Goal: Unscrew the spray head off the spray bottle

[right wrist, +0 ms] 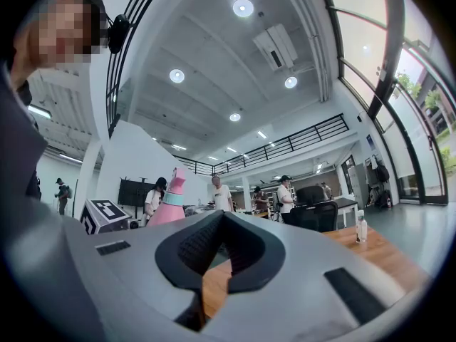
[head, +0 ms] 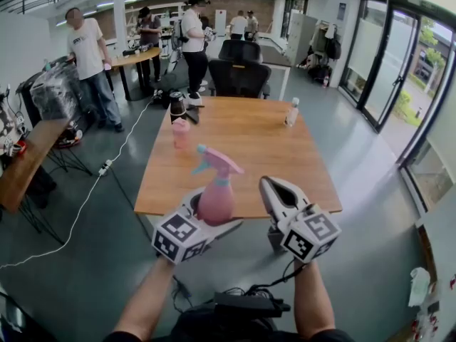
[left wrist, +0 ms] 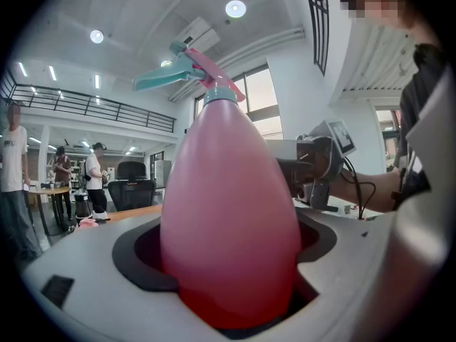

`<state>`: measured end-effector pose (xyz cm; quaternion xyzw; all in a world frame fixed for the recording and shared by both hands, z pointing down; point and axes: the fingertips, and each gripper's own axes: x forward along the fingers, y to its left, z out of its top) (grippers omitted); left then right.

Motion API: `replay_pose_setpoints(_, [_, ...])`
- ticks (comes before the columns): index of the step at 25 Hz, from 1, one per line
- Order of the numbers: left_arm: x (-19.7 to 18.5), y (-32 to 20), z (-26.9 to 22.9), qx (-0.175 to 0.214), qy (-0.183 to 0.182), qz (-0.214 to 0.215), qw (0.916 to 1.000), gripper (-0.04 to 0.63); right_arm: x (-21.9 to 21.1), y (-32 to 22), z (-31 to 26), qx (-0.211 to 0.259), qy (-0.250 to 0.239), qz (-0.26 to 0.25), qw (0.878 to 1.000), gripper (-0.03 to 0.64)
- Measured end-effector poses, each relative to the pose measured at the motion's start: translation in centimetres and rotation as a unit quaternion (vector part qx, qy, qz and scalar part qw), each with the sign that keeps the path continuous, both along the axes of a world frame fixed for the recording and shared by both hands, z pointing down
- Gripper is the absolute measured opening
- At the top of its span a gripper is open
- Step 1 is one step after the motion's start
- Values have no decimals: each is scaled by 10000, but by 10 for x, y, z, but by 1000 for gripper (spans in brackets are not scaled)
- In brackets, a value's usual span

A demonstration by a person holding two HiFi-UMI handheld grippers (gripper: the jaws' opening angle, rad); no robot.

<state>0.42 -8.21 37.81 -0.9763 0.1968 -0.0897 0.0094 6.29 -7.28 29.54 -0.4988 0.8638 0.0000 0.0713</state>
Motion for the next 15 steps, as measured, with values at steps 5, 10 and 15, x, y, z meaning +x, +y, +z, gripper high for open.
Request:
replay_pose_setpoints(5, [0, -4, -1, -5, 13, 53, 10000, 462, -3, -3, -1, -5, 47, 39, 10000, 9])
replay_pose_setpoints(10, [-4, -6, -1, -17, 6, 95, 10000, 462, -7, -7, -1, -28, 61, 66, 10000, 9])
replay_pose_setpoints(15, [-9, -10, -1, -33, -40, 78, 10000, 463, -11, -9, -5, -14, 72, 60, 10000, 9])
